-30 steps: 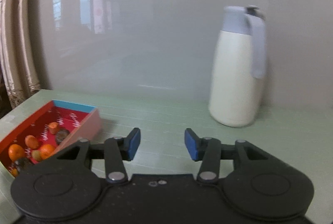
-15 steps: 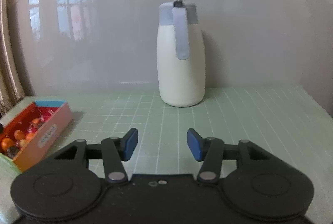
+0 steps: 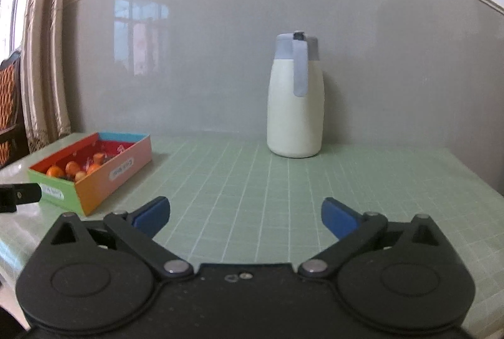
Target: Organize fruits
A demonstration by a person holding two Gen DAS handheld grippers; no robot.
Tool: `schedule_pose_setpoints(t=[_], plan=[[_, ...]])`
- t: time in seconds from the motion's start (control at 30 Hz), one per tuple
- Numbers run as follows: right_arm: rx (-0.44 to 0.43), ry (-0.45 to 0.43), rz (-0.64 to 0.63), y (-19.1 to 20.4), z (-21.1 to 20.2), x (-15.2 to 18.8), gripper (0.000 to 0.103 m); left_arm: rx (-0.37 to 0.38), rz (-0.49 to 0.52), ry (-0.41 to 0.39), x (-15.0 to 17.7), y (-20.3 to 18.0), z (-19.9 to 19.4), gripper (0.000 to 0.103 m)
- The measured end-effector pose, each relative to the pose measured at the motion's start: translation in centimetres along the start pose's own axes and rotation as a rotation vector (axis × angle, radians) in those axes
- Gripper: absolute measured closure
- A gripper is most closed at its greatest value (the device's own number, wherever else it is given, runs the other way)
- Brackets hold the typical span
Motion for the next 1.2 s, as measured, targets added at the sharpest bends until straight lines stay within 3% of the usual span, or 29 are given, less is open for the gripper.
schedule_pose_setpoints(t=[0.1,0.37,1.2], plan=[[0.01,0.039,-0.024,0.2,0.4,0.6,0.0,0.001,0.0,-0.043,0.1,0.1,-0.4,0.0],[0.025,0.034,0.001,0.4,-0.4,1.0,0.0,-0.007,0.04,-0.089,0.7,-0.5,-0.7,0.0],[0.0,0.053,-0.019,1.7,0.3,1.2,0.0,-0.009,0.03,-0.076,0.8,-0.2,-0.6,0.0]])
Point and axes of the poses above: each gripper's, at about its wrist camera, not at the fingertips, and z roughly the way its jaws point, y to its left, x to its underside, the point moved 1 cm from there along z, roughly the way its jaws point, and after that the axes turned 7 degrees about -z, right-handed, at the moved point
